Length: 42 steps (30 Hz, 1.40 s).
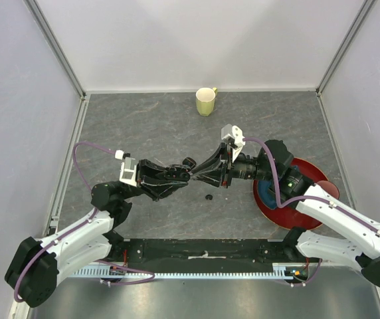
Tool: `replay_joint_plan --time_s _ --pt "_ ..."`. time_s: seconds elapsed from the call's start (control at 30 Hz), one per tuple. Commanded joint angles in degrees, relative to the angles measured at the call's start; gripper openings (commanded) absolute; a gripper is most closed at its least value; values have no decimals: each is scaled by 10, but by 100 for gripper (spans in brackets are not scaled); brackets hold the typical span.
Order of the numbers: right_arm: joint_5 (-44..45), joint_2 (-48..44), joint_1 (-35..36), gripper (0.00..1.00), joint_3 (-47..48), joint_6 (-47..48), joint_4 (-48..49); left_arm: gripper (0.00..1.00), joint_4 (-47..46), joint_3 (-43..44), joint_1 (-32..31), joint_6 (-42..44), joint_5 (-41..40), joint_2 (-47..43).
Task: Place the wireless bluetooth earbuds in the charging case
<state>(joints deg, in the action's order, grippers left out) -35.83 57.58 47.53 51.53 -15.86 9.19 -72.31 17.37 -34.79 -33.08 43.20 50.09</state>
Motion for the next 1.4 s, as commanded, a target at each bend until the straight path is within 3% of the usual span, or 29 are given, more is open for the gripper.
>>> replay_joint_plan --time_s 0.0,0.3,0.33,0.43,0.57,0.7,0.97,1.37 --pt "43 -12 -2 29 16 -4 19 2 -27 7 -3 27 0 -16" --pt "162 -49 -2 36 0 -11 15 2 33 9 -2 61 -11 -38" --pt "199 -56 -2 47 -4 -16 11 2 38 9 -3 63 -12 -42" --pt "282 -65 -2 61 -7 -50 -21 2 59 4 -2 72 -21 -60" --pt "424 -42 -11 66 11 -80 -141 2 76 -5 -2 84 -34 -82" --pt "388 2 -50 63 22 -124 -217 2 96 -7 -2 89 -38 -98" --pt "223 96 -168 51 -53 -189 -244 2 111 -10 -2 91 -38 -112" --pt "149 227 -171 47 -88 -165 -197 2 114 -11 -2 92 -44 -109"
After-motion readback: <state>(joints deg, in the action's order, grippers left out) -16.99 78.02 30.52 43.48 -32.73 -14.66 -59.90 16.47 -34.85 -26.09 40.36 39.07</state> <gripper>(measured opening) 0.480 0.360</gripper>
